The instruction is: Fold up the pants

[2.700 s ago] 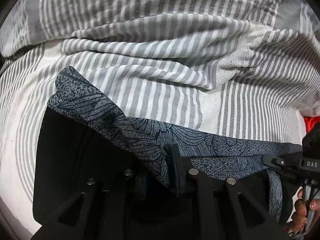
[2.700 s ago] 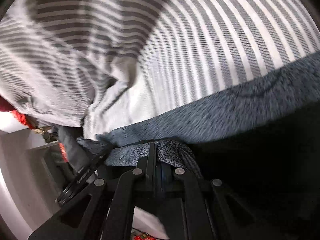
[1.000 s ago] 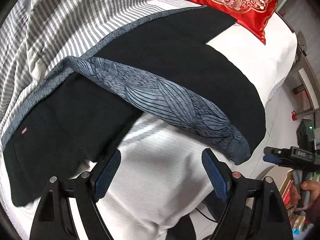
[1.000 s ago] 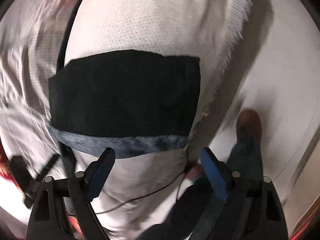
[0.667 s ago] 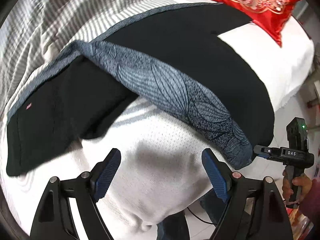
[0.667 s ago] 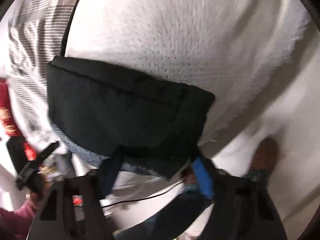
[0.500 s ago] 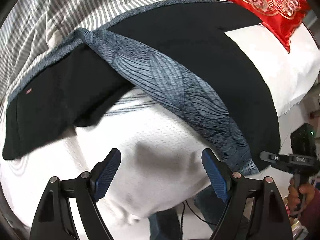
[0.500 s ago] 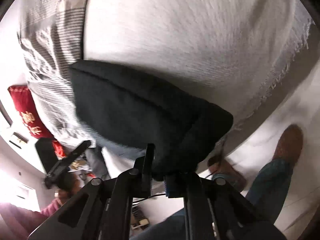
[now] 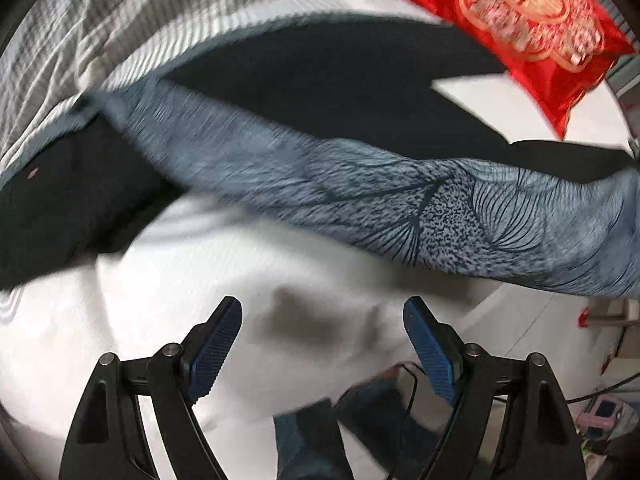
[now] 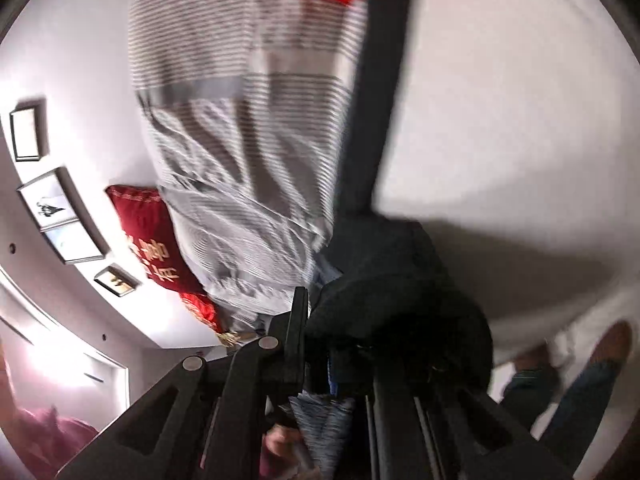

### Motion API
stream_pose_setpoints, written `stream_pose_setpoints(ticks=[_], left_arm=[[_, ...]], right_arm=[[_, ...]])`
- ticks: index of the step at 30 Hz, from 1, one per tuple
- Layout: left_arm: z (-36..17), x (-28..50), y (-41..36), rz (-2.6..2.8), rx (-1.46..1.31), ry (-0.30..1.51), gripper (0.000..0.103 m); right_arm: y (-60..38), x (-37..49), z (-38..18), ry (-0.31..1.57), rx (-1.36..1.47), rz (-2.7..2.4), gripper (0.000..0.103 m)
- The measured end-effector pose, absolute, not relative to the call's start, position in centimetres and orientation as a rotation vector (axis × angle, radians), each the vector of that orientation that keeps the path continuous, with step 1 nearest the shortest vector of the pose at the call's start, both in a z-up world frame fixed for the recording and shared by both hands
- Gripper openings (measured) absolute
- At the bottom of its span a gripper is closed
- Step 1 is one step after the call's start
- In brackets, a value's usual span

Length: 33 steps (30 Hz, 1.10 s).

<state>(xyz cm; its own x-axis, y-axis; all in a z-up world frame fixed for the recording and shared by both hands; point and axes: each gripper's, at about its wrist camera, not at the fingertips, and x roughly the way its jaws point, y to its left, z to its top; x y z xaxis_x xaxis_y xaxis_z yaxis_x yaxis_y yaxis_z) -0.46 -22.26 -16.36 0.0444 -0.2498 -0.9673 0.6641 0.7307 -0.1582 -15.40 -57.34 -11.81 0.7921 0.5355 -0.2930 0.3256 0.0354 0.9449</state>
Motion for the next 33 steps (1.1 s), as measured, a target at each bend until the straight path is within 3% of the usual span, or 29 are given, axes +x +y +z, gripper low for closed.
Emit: stream_pose_setpoints(ticks=[8,11,13,16,17,18,20,27,33], left_arm=[[-12.6,7.4,-31.4,-0.768,0.32,1.192,0.084],[-12.7,11.0,-34.0,-0.767,0.308,1.17,0.084],[-13.4,13.3,-35.7,-0.769,0.305,1.173,0.084],[-14.8,16.0,-37.6,-0.763,0.333,1.188,0.084],[-15.3,16.7,-38.0,-0.759,0.346,1.189,0.084],[-15.7,17.5,-38.6,-0.754,0.355,1.193,0.084],[-16.4,18.5,-39.4,-0.749,0.37,1.206,0.084],[-16.2,20.2,-39.2,-0.725,0.401,1.213,0.084],[-14.8,18.5,-35.5,-0.634,0.392,1.247,0.084]], right_arm=[[-65.5,-6.1,-9.2,0.708,1.526,0.095,0.009],[-68.7,-2.9,-10.0,0.791,1.425,-0.023,0.009],[-70.3,-0.8,-11.2,0.889,1.333,-0.161,0.014],[-71.9,2.2,-13.5,1.004,1.275,-0.271,0.041],[-72.5,3.3,-13.9,1.029,1.256,-0.289,0.054],[-72.9,3.9,-13.9,1.053,1.227,-0.316,0.077],[-74.0,4.8,-12.6,1.052,1.175,-0.368,0.09],[-74.4,6.5,-7.3,1.136,0.928,-0.341,0.09],[-71.4,5.1,-9.7,1.293,0.857,-0.308,0.09]])
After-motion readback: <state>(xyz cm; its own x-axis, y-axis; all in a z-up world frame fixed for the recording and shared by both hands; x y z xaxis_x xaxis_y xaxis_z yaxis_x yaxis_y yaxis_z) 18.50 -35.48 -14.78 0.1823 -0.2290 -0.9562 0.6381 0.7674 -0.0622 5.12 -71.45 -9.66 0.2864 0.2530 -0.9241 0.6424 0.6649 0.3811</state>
